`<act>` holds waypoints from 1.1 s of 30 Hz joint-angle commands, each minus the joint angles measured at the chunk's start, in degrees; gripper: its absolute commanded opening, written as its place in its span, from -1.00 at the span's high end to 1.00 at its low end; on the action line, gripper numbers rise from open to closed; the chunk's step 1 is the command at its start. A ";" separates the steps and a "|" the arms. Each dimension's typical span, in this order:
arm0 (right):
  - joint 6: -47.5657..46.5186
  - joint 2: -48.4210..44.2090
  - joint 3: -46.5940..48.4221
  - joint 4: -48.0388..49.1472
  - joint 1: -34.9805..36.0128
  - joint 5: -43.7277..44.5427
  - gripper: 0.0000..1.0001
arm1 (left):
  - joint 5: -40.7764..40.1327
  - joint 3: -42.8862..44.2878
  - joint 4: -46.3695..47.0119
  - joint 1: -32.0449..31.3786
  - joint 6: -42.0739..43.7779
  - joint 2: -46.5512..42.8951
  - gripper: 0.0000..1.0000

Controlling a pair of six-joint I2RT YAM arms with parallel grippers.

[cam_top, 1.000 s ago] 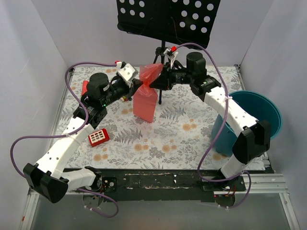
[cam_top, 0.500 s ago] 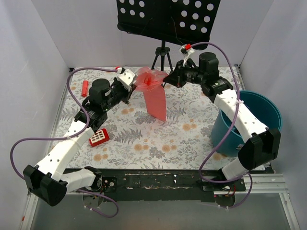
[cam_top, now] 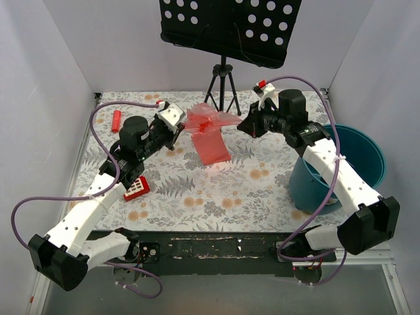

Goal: Put the trash bags into the trash bin
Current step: Unfold the trash bag at the center of the board.

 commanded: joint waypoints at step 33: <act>-31.26 -6.95 1.26 -4.46 5.43 -24.92 -0.32 | -2.09 3.95 -3.95 1.14 -4.38 0.86 1.00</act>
